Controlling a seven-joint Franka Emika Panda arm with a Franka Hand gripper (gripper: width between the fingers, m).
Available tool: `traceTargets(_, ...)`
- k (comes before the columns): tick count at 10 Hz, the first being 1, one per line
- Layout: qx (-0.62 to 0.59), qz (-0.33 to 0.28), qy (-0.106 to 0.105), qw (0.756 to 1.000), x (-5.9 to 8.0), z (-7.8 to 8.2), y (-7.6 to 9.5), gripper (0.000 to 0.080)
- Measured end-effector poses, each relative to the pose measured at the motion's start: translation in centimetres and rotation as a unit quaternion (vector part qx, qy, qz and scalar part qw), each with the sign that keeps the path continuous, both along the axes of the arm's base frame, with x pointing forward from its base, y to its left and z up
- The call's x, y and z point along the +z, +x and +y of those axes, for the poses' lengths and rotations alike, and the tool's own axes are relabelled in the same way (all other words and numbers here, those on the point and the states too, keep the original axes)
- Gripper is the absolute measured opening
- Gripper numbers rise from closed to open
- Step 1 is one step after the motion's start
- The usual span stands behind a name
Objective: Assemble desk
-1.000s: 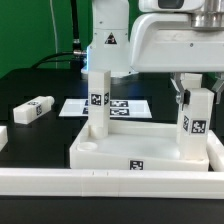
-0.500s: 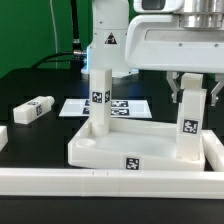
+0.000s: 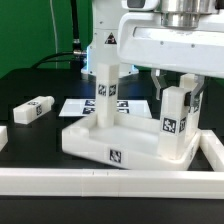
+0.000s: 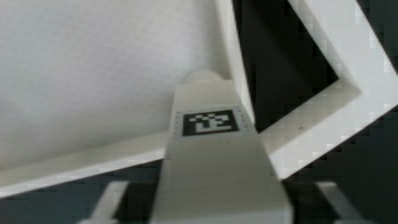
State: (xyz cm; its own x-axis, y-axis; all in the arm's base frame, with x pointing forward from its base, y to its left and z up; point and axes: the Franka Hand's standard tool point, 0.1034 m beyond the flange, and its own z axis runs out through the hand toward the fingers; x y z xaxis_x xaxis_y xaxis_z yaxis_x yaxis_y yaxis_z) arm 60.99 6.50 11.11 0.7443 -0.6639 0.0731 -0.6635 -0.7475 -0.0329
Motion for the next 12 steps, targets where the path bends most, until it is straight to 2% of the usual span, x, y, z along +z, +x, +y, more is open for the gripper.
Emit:
traceTargets(1, 0.001, 0.0, 0.0, 1.0, 0.0, 0.0, 0.0, 0.0537)
traceTargets(2, 0.001, 0.0, 0.0, 1.0, 0.0, 0.0, 0.0, 0.0621)
traceTargets(4, 0.001, 0.007, 0.005, 1.0, 0.8, 0.2, -0.4, 0.0643)
traceTargets(5, 0.008, 0.005, 0.013, 1.0, 2.1, 0.1, -1.0, 0.0643)
traceTargets(6, 0.024, 0.001, 0.022, 0.999, 3.8, -0.8, -1.7, 0.0649)
traceTargets(7, 0.041, -0.001, 0.029, 0.999, 5.2, -2.4, -2.5, 0.0649)
traceTargets(8, 0.052, -0.005, 0.029, 0.998, 5.9, -4.5, -2.9, 0.0649)
traceTargets(9, 0.059, -0.006, 0.026, 0.998, 6.1, -6.3, -3.1, 0.0649)
traceTargets(12, 0.059, -0.006, 0.025, 0.998, 6.1, -6.4, -3.1, 0.0649)
